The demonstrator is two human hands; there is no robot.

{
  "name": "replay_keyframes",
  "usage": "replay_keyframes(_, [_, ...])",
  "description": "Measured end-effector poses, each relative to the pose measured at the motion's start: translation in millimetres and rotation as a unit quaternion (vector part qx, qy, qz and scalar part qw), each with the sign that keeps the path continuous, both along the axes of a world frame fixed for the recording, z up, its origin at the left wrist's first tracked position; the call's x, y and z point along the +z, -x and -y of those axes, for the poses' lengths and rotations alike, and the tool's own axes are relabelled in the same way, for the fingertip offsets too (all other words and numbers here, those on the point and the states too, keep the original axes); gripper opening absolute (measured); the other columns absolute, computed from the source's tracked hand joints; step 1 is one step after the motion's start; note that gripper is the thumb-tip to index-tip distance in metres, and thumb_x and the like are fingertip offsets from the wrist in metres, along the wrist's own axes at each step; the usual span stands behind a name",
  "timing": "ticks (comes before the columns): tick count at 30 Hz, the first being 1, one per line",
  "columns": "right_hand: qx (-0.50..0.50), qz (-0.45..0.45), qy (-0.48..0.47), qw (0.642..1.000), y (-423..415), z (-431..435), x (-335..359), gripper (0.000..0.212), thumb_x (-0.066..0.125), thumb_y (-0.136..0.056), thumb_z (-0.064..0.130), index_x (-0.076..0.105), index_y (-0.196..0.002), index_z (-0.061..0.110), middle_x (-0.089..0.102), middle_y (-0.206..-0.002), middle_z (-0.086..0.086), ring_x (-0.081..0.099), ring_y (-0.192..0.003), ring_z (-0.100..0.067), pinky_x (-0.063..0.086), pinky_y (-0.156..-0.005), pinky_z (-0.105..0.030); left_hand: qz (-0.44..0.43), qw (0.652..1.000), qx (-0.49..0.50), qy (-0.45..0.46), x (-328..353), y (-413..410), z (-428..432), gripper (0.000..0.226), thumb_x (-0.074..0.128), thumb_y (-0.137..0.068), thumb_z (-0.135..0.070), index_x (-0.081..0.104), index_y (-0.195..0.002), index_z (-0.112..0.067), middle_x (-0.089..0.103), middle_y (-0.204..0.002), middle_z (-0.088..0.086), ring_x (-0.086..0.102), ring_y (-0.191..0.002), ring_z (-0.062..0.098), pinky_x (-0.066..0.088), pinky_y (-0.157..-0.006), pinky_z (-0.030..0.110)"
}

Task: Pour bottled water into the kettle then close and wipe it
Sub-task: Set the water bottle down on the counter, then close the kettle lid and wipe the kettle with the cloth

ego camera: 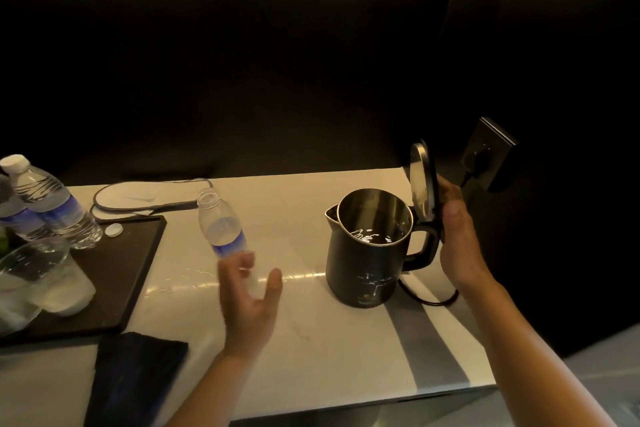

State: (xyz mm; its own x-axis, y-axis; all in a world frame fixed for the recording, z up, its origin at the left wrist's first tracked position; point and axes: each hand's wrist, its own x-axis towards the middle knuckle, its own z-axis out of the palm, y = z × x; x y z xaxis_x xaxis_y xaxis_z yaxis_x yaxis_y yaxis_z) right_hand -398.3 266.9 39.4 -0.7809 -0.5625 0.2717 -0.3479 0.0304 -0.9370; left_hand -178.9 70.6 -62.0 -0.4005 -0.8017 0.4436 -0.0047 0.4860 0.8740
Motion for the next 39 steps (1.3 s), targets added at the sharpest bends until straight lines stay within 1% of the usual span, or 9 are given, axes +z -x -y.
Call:
replay_keyframes(4, [0.04,-0.048,-0.054,0.997,13,-1,11,0.068,0.032,-0.087,0.073,0.033,-0.146,0.038,0.041,-0.145,0.002,0.048,-0.127,-0.016,0.043,-0.102,-0.044,0.094,0.973,-0.173,-0.122,17,50,-17,0.048,0.045,-0.093,-0.058,0.041,-0.139,-0.044,0.049,-0.142,-0.016,0.052,-0.12,-0.006,0.039,-0.088,0.005])
replay_keyframes(7, [0.065,-0.092,-0.107,0.988,13,1,18,0.057,0.038,-0.091,0.053,0.027,-0.147,0.045,0.047,-0.136,0.001,0.056,-0.111,-0.009,0.05,-0.095,-0.044,0.089,0.951,-0.257,-0.148,20,72,-28,0.044,0.04,-0.098,-0.053,0.037,-0.141,-0.053,0.045,-0.147,-0.022,0.048,-0.128,-0.009,0.042,-0.093,0.007])
replay_keyframes(10, [0.086,-0.179,-0.195,0.96,9,6,22,0.07,0.044,-0.086,0.066,0.023,-0.149,0.044,0.028,-0.148,0.02,0.045,-0.124,-0.013,0.049,-0.096,-0.044,0.082,0.951,-0.263,-0.14,17,78,-36,0.035,0.039,-0.1,-0.051,0.037,-0.133,-0.061,0.045,-0.141,-0.025,0.046,-0.126,-0.015,0.043,-0.094,0.005])
replay_keyframes(14, [0.055,-0.262,-0.305,0.914,3,15,25,0.085,0.034,-0.079,0.082,0.019,-0.152,0.04,0.02,-0.157,0.018,0.04,-0.132,-0.015,0.046,-0.099,-0.041,0.098,0.952,-0.252,-0.14,18,80,-36,0.033,0.036,-0.1,-0.052,0.034,-0.131,-0.062,0.043,-0.137,-0.031,0.043,-0.122,-0.024,0.042,-0.089,0.0])
replay_keyframes(22, [0.017,-0.322,-0.356,0.877,-3,18,16,0.09,0.034,-0.077,0.084,0.025,-0.15,0.033,0.028,-0.155,0.013,0.046,-0.126,-0.018,0.047,-0.092,-0.033,0.122,0.946,-0.275,-0.118,21,78,-28,0.035,0.035,-0.099,-0.061,0.031,-0.129,-0.078,0.046,-0.148,-0.018,0.044,-0.139,0.004,0.04,-0.11,0.024])
replay_keyframes(27, [0.017,-0.309,-0.358,0.881,0,16,17,0.093,0.033,-0.075,0.087,0.024,-0.151,0.034,0.026,-0.156,0.011,0.048,-0.124,-0.02,0.047,-0.088,-0.034,0.204,0.964,-0.167,-0.04,18,41,-12,0.041,0.038,-0.103,-0.053,0.031,-0.143,-0.06,0.038,-0.15,-0.024,0.04,-0.142,0.008,0.034,-0.117,0.036])
replay_keyframes(32, [0.034,-0.261,-0.345,0.901,3,20,15,0.097,0.04,-0.073,0.086,0.022,-0.152,0.033,0.032,-0.154,0.005,0.049,-0.125,-0.024,0.049,-0.089,-0.04,0.267,0.96,0.057,0.064,4,-71,19,0.033,0.058,-0.1,-0.031,0.063,-0.128,-0.016,0.066,-0.128,0.006,0.061,-0.113,0.017,0.048,-0.094,0.036])
replay_keyframes(35, [0.024,-0.259,-0.347,0.901,-1,24,13,0.099,0.04,-0.072,0.085,0.022,-0.152,0.03,0.035,-0.153,0.001,0.05,-0.125,-0.027,0.049,-0.088,-0.042,0.393,0.894,0.193,0.096,-9,-133,41,0.026,0.063,-0.096,-0.026,0.071,-0.111,-0.007,0.071,-0.116,0.016,0.066,-0.106,0.034,0.054,-0.09,0.048])
replay_keyframes(39, [0.005,-0.269,-0.346,0.899,-7,26,11,0.097,0.037,-0.075,0.083,0.024,-0.152,0.026,0.036,-0.151,-0.002,0.05,-0.123,-0.028,0.047,-0.087,-0.043,0.578,0.797,0.163,0.053,-34,-162,53,0.054,0.048,-0.1,-0.05,0.052,-0.146,-0.022,0.048,-0.157,0.012,0.04,-0.146,0.038,0.038,-0.113,0.059])
